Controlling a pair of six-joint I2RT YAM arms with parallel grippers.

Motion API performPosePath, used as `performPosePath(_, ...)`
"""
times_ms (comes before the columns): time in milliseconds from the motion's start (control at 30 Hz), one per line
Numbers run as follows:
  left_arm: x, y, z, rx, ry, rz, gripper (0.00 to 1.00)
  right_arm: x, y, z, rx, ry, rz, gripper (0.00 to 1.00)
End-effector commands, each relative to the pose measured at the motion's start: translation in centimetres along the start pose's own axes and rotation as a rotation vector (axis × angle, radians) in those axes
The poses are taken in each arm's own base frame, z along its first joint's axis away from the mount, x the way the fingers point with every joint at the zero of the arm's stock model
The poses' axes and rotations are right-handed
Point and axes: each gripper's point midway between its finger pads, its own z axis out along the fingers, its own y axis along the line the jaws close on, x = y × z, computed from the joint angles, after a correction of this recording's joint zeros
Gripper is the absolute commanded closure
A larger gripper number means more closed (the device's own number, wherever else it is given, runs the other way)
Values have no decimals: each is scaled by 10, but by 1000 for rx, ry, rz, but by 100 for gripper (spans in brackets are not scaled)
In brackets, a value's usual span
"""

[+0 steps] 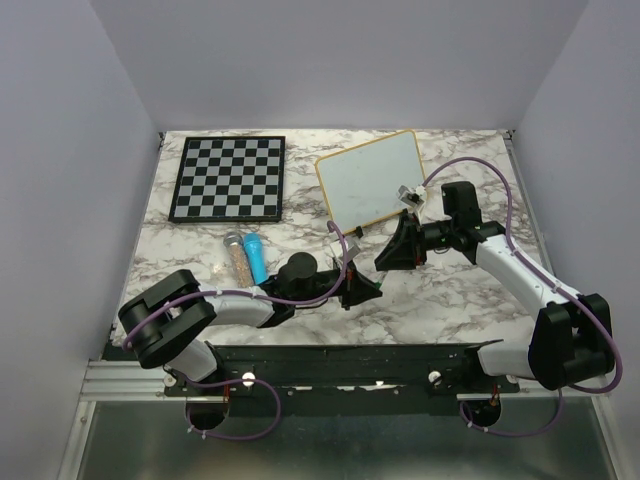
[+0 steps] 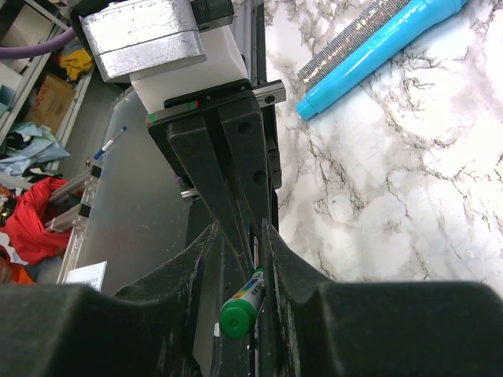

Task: Write a sentence on the whiteboard
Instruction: Open the pen cap of the whiteboard marker.

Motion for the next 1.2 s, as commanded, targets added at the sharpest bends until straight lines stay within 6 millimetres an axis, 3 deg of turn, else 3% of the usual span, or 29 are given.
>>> performPosePath(0, 14, 9, -4, -32, 29, -26, 100, -12, 11, -2, -53, -16, -7, 67)
performPosePath(233, 13, 9, -5, -33, 27, -25, 100, -11, 11, -1, -59, -14, 1, 73)
performPosePath(467, 14, 10, -6, -37, 41, -11, 100, -10, 12, -1, -69, -16, -4, 67)
performPosePath(1167, 9, 11, -15, -52, 52, 12, 100, -6, 5, -1, -48, 0, -1, 66)
